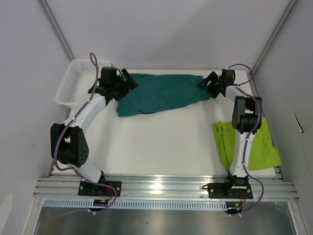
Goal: Fold and stack the shorts
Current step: Fold the shorts
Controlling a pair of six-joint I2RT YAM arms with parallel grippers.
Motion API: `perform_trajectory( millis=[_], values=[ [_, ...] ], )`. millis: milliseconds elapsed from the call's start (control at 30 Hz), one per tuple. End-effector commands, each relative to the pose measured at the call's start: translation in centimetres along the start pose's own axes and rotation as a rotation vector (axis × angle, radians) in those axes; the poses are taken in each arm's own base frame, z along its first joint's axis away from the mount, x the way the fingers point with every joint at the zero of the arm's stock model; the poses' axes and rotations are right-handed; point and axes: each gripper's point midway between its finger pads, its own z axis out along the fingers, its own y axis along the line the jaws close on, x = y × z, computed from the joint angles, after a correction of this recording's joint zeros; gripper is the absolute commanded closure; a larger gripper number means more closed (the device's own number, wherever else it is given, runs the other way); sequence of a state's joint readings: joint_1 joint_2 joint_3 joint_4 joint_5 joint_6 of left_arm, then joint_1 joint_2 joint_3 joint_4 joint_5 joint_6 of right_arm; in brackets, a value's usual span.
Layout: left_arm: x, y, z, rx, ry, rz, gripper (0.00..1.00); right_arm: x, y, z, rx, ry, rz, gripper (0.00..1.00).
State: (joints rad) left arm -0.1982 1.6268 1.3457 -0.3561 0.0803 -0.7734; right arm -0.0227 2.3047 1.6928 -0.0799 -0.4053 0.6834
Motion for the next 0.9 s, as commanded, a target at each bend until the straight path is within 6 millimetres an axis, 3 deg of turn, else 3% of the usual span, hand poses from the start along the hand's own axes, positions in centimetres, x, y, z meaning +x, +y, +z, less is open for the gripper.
perform_trajectory(
  millis=[0,33,67,167,200,267,333,367,400,467,500,533,567,600,700,733,767,800,867],
  values=[
    [-0.9,-0.9,-1.9,0.023,-0.046,0.046,0.01,0.9,-0.5,0.5,0.074,0.053,-0.027,0.21],
    [-0.6,-0.7,-1.9,0.020,-0.041,0.048,0.01,2.5,-0.3,1.2,0.097,0.083,-0.043,0.21],
    [-0.5,-0.7,-2.0,0.018,-0.040,0.048,0.01,2.7,-0.4,1.3,0.113,0.089,-0.055,0.25],
    [0.0,-0.3,-2.2,0.016,-0.038,0.052,0.01,3.4,-0.7,0.7,0.153,0.091,-0.052,0.55],
    [0.1,-0.3,-2.3,0.015,-0.037,0.054,0.01,4.0,-1.1,0.5,0.160,0.100,-0.043,0.75],
    [0.3,-0.1,-2.6,0.014,-0.031,0.058,0.01,4.3,-0.4,-0.3,0.153,0.106,-0.050,0.85],
    [0.9,0.2,-2.8,0.009,-0.020,0.062,0.01,6.3,-0.8,-1.0,0.176,0.135,-0.067,0.89],
    [0.9,0.1,-3.2,0.015,-0.023,0.066,0.01,6.1,0.2,-2.1,0.171,0.118,-0.082,0.90],
    [1.4,0.4,-3.3,0.009,-0.018,0.070,0.01,8.3,-0.4,-2.5,0.189,0.152,-0.089,0.92],
    [1.6,-0.3,-4.0,0.030,-0.029,0.081,0.01,10.2,-0.4,-3.8,0.200,0.169,-0.096,0.93],
    [2.3,-0.1,-4.0,0.028,-0.020,0.086,0.01,10.4,0.7,-5.0,0.184,0.150,-0.115,0.94],
    [2.6,-0.3,-4.1,0.033,-0.019,0.091,0.01,13.0,-0.8,-5.9,0.220,0.191,-0.104,0.94],
    [3.2,-0.8,-4.3,0.045,-0.012,0.103,0.01,13.9,-1.1,-6.7,0.227,0.196,-0.100,0.94],
    [3.5,-1.2,-4.5,0.055,-0.010,0.112,0.01,13.9,0.0,-7.9,0.192,0.168,-0.107,0.93],
    [5.2,-2.5,-4.5,0.078,0.008,0.152,0.01,17.7,-2.2,-10.9,0.207,0.201,-0.073,0.86],
    [5.8,-2.7,-4.4,0.085,0.017,0.163,0.01,17.0,-1.1,-11.3,0.179,0.176,-0.085,0.83],
    [6.7,-3.8,-4.5,0.114,0.025,0.181,0.01,18.2,-2.0,-12.1,0.195,0.190,-0.072,0.76],
    [7.3,-4.1,-4.2,0.126,0.033,0.192,0.01,18.0,-1.2,-12.9,0.176,0.167,-0.085,0.50],
    [9.1,-5.5,-3.9,0.180,0.062,0.220,0.01,18.4,-1.5,-13.9,0.197,0.163,-0.093,0.30]
  ],
)
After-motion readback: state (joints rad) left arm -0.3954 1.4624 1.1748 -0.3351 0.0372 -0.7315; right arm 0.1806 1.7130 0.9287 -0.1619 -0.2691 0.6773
